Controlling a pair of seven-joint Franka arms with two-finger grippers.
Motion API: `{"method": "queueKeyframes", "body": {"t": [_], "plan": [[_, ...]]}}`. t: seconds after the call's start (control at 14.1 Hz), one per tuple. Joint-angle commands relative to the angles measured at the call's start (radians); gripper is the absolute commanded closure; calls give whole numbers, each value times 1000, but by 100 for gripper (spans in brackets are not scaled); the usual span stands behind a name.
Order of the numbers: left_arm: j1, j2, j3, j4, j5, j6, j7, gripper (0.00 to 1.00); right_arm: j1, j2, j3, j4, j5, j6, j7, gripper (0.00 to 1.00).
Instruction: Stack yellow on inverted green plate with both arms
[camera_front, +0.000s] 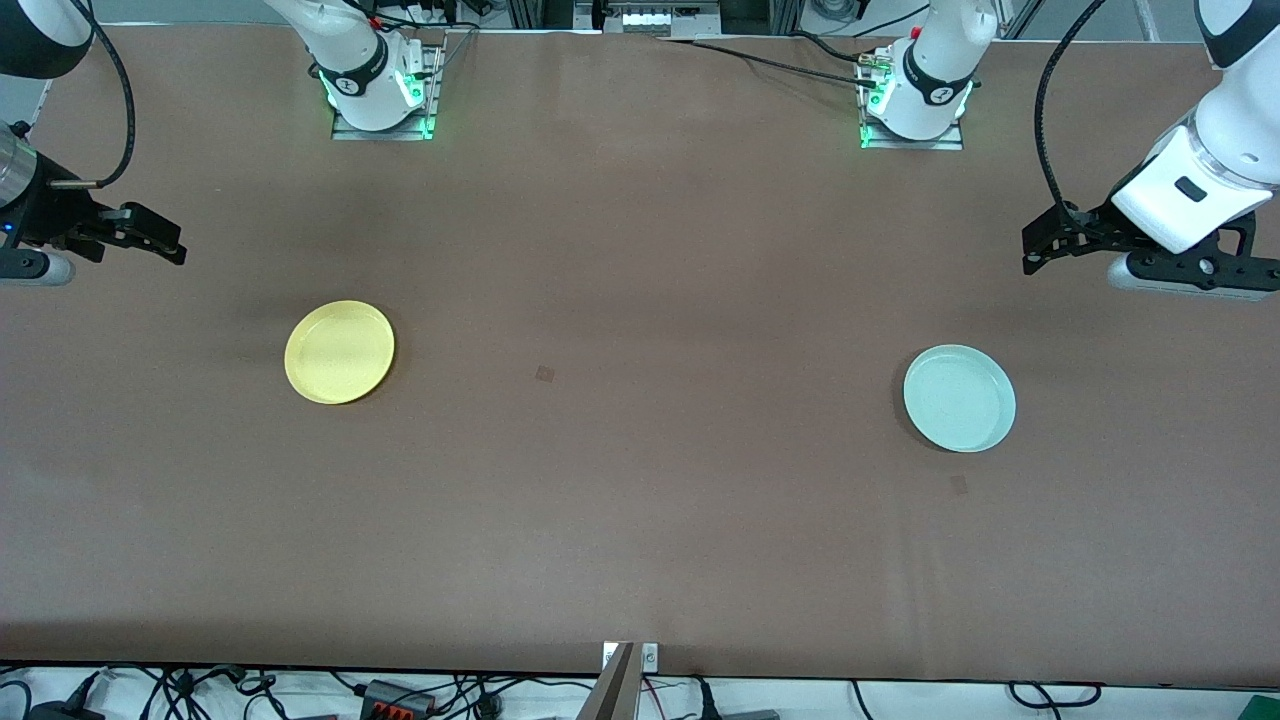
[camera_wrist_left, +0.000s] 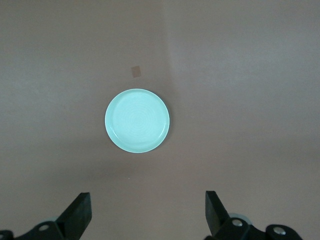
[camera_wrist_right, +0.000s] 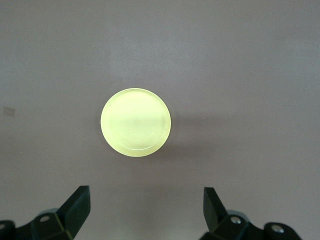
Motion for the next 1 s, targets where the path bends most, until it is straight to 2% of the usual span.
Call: {"method": "queueKeyframes", "body": {"t": [0.0, 0.14, 0.78, 0.92], "plan": [[5, 11, -2, 31, -11, -22, 18, 0, -4, 33, 6, 14, 29, 5, -10, 0], [5, 11, -2, 31, -11, -20, 18, 0, -3, 49, 6, 15, 72, 5, -10, 0], [3, 16, -2, 34, -6, -25, 12, 0, -4, 228, 9, 15, 60, 36, -12, 0], [-1, 61, -2, 40, -5, -26, 6, 0, -9, 266, 8, 14, 57, 54, -12, 0]]}}
